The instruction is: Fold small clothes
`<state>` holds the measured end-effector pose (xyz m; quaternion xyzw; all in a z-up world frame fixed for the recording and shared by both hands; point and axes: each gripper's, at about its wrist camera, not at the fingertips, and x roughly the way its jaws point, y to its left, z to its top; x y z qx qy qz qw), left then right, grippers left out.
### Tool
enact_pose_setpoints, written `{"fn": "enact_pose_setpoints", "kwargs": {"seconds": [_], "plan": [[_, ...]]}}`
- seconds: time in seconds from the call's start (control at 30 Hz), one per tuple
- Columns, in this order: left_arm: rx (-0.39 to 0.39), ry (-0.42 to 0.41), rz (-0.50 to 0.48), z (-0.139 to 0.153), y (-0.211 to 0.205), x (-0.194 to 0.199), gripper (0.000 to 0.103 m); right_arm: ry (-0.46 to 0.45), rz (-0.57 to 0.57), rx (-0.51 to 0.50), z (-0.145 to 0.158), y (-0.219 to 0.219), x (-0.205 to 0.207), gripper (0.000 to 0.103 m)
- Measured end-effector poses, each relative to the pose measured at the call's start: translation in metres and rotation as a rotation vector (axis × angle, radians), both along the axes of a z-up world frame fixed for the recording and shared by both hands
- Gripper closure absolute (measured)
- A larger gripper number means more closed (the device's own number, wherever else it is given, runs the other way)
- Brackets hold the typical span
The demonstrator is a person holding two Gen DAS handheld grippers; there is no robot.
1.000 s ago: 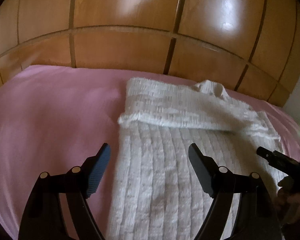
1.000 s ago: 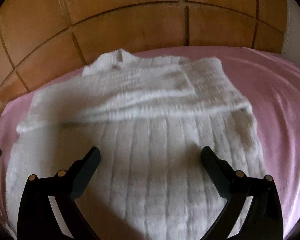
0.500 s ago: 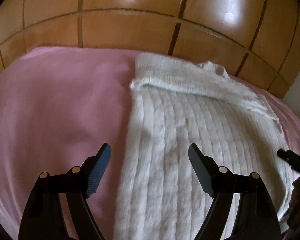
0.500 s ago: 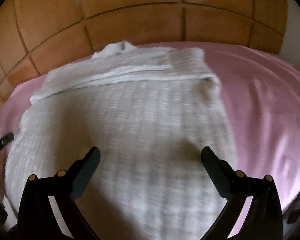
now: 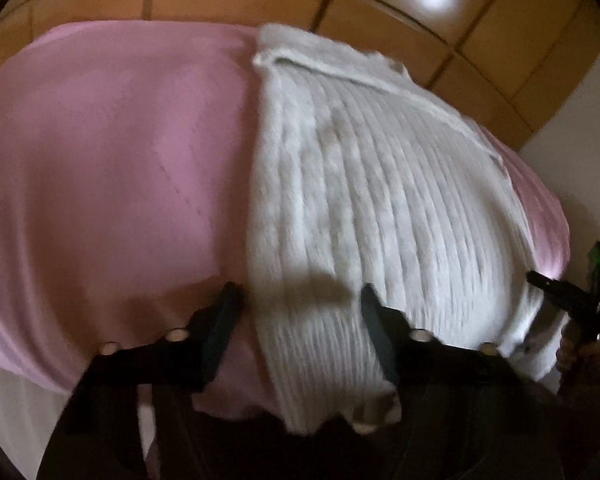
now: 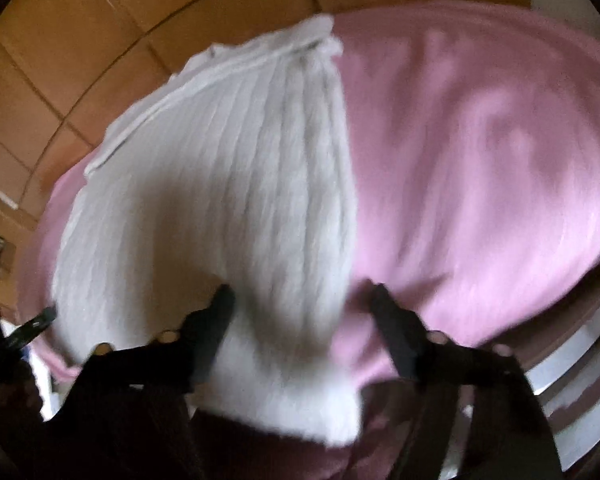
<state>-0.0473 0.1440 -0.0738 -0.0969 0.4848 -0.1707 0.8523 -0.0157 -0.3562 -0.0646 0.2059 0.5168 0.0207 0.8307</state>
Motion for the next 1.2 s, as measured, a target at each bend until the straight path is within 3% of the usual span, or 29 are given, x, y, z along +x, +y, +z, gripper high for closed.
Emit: {"fn": "enact_pose_setpoints", "kwargs": {"seconds": [0.07,0.13,0.2,0.33,0.53,0.6,0.77,0.8,0.87,0.9,0.93,0.97,1.0,1.2], "plan": [[0.005,0.014,-0.028,-0.002,-0.002,-0.003,0.086,0.03,0.048,0.039,-0.005,0.008,-0.006,0.052],[-0.027,0.012,-0.037,0.001,0.0,-0.003,0.093,0.042,0.092,0.046,-0.005,0.019,-0.006,0.076],[-0.1,-0.002,-0.038,0.012,0.003,-0.001,0.093,0.036,0.114,0.065,0.0,0.021,-0.001,0.088],[-0.236,-0.026,-0.035,0.032,0.011,0.016,0.094,-0.044,0.092,0.131,0.021,0.018,0.011,0.09],[-0.345,-0.068,0.003,0.053,0.012,0.068,0.095,-0.145,-0.016,0.214,0.042,-0.005,0.058,0.09],[-0.362,-0.08,0.015,0.058,0.011,0.091,0.095,-0.155,-0.063,0.229,0.042,-0.013,0.083,0.09],[-0.299,-0.092,0.12,0.052,0.007,0.156,0.095,-0.14,-0.13,0.226,0.034,-0.034,0.13,0.09],[-0.289,-0.095,0.134,0.05,0.006,0.169,0.095,-0.139,-0.141,0.223,0.033,-0.036,0.138,0.088],[-0.285,-0.082,0.135,0.047,0.004,0.187,0.092,-0.139,-0.172,0.237,0.032,-0.045,0.146,0.076],[-0.288,-0.068,0.142,0.046,0.006,0.19,0.085,-0.146,-0.19,0.246,0.032,-0.049,0.147,0.049],[-0.295,-0.059,0.139,0.045,0.008,0.191,0.063,-0.164,-0.215,0.268,0.034,-0.057,0.144,0.02],[-0.315,-0.057,0.146,0.042,0.015,0.19,0.044,-0.183,-0.229,0.284,0.035,-0.064,0.141,0.014],[-0.323,-0.063,0.155,0.041,0.019,0.186,0.041,-0.199,-0.242,0.285,0.037,-0.07,0.137,0.013],[-0.275,-0.027,0.089,0.013,0.038,0.145,0.038,-0.177,-0.222,0.225,0.031,-0.081,0.087,0.008]]}}
